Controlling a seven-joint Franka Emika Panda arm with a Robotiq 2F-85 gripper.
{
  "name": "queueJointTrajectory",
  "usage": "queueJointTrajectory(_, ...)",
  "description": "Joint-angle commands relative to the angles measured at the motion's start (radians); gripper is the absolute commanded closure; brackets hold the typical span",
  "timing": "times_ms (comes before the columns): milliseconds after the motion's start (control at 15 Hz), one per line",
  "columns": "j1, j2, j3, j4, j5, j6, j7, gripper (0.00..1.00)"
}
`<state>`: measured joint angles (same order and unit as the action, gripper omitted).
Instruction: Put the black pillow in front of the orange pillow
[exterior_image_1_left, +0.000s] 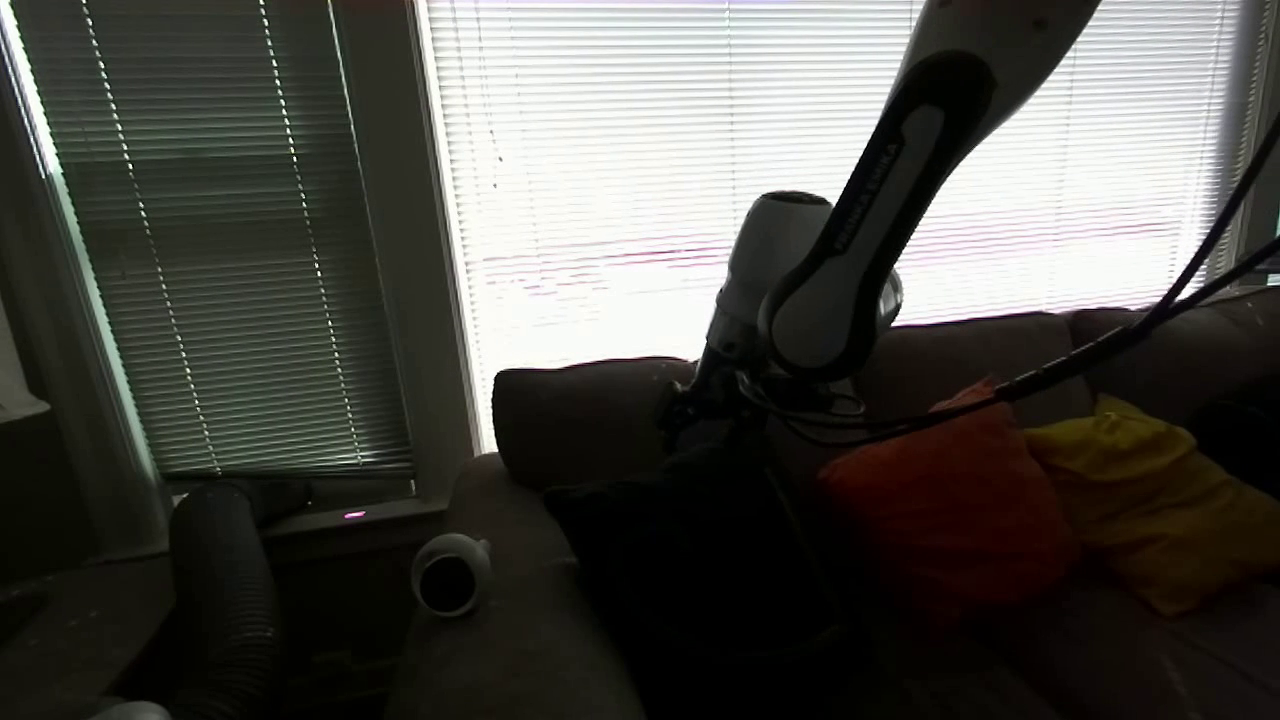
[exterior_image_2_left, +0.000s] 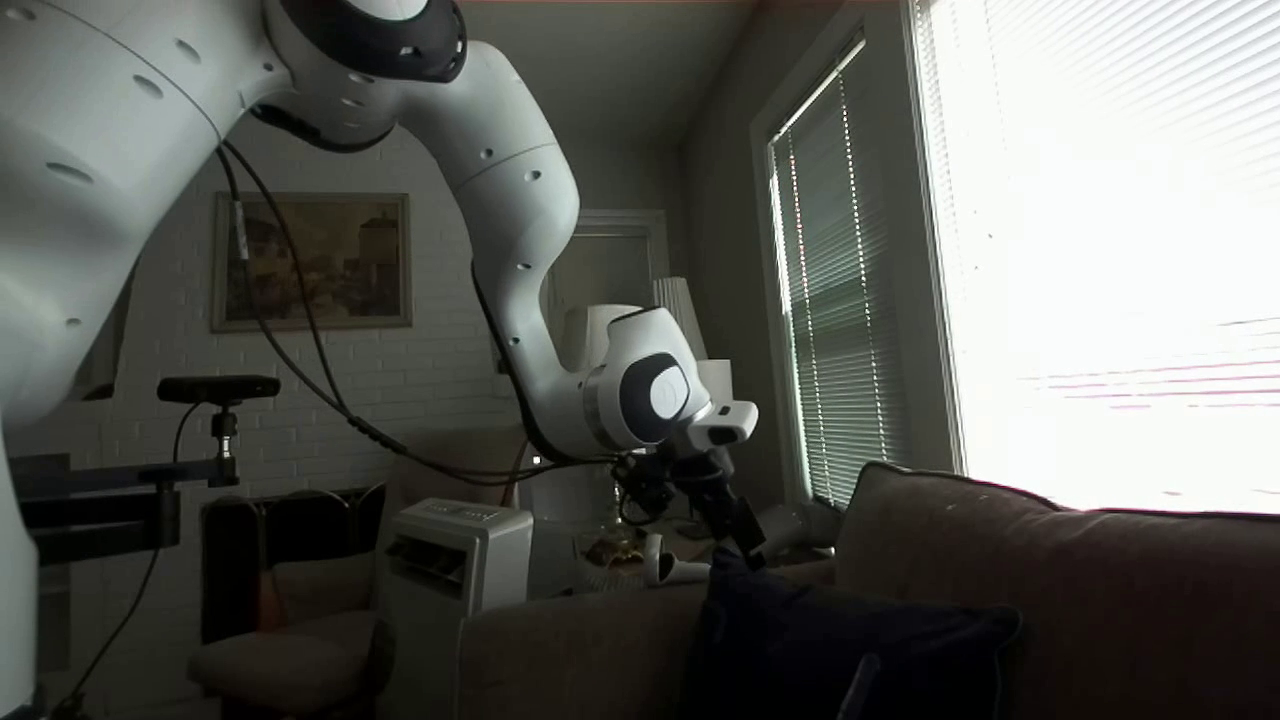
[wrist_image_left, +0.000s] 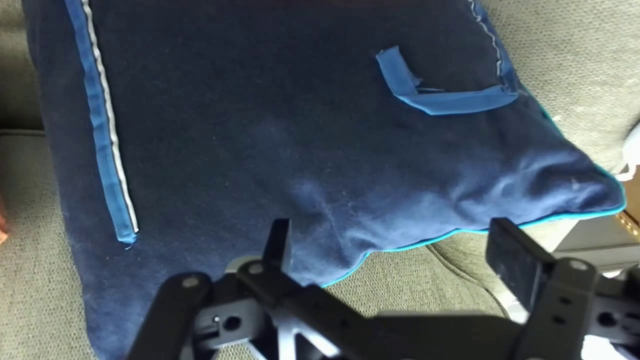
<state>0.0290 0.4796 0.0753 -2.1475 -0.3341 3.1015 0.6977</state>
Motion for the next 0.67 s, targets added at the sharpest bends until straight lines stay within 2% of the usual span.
queueJointTrajectory(0, 0.008, 0.081, 0.008, 0.054, 0.166, 0.057, -0.124, 0.00)
queueJointTrajectory(333, 0.016, 0.146, 0.026, 0.080, 0.368, 0.054, -0.274, 0.00)
queueJointTrajectory(600, 0.036, 0.185, 0.013, 0.105, 0.437, 0.063, -0.333, 0.00)
